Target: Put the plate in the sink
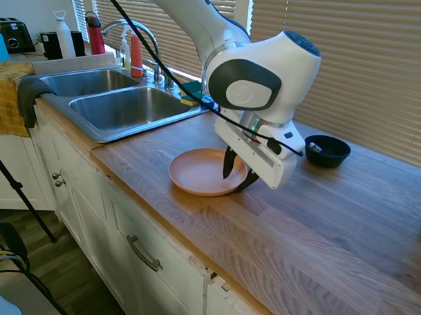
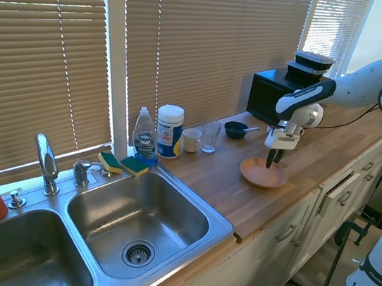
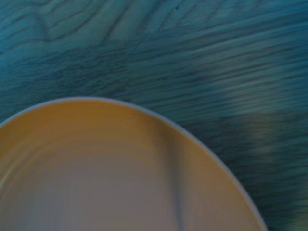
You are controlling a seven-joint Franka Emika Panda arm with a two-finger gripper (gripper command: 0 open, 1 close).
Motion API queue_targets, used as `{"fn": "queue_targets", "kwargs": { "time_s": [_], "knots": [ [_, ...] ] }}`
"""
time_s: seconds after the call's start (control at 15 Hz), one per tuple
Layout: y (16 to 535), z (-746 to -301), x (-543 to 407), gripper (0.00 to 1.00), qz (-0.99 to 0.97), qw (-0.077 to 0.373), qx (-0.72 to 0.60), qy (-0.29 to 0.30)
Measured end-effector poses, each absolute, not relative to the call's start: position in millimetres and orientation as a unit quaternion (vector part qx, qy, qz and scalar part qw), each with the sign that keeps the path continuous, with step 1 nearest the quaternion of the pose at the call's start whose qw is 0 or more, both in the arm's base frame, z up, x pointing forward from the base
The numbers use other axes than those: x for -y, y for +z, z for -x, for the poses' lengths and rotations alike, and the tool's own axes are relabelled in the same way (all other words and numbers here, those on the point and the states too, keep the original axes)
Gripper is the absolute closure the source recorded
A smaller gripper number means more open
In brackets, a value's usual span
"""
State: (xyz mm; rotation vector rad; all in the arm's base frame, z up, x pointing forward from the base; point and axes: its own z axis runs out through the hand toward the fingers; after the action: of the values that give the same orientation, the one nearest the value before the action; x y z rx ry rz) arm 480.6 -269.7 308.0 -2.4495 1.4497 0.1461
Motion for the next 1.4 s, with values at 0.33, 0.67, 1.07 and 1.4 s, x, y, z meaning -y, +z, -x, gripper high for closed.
{"fn": "queue_targets", "kwargs": {
  "time_s": [0.33,0.67,1.07,1.4],
  "knots": [
    [305,-487,275,1.0,0.85,0.151,-0.502,0.055],
    [305,-487,274,1.0,0.853,0.165,-0.491,0.059],
    [309,-491,265,1.0,0.863,0.188,-0.465,0.064],
    [355,-506,229,1.0,0.875,0.2,-0.438,0.049]
  ]
}}
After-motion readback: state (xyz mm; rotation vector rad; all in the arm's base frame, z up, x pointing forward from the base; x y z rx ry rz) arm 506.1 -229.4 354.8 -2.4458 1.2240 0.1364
